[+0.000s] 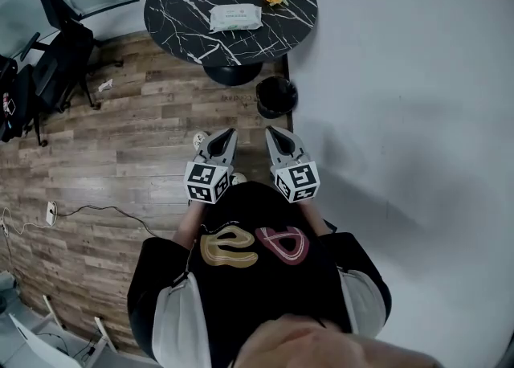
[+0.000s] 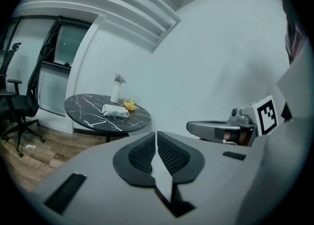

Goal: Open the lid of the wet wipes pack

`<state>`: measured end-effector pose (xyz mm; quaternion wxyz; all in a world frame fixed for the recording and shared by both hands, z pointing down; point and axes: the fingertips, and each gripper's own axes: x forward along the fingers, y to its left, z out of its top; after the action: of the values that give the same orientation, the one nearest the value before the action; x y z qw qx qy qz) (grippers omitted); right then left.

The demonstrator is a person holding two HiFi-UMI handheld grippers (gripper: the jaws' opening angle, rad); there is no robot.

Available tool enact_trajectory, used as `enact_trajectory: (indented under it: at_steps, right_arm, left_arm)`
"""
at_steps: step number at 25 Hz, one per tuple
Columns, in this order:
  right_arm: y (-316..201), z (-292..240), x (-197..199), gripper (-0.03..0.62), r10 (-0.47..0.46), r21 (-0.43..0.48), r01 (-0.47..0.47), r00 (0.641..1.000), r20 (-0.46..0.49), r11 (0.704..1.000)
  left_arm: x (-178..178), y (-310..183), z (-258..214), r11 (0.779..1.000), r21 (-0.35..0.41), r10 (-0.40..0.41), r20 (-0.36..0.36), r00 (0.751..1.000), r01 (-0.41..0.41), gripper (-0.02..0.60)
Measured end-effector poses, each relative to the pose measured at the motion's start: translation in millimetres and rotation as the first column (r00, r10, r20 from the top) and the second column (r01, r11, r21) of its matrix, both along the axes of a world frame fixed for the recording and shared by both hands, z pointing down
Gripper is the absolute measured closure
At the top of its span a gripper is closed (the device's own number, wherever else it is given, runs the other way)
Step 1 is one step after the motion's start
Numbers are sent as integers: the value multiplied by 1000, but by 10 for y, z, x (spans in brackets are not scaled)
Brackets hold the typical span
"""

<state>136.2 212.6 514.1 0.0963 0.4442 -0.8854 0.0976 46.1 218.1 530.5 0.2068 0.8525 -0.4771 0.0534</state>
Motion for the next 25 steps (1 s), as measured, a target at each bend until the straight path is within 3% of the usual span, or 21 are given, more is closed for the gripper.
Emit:
enact_trajectory:
  at_steps: [11, 22, 25]
  right_arm:
    - [-505, 70, 41, 582, 121, -16, -121, 992, 21, 993]
    - [-1519, 12, -238, 582, 194, -12, -194, 981, 7, 981]
    - [-1785, 55, -368, 582, 197, -12, -198, 979, -46, 980]
  left_arm:
    - [-153, -671, 76, 998, -10, 64, 10, 998, -64, 555]
    - [-481, -1845, 6, 992, 6, 127, 7, 992, -127, 555]
    - [-628, -2139, -5, 992, 7, 129, -5, 992, -129, 555]
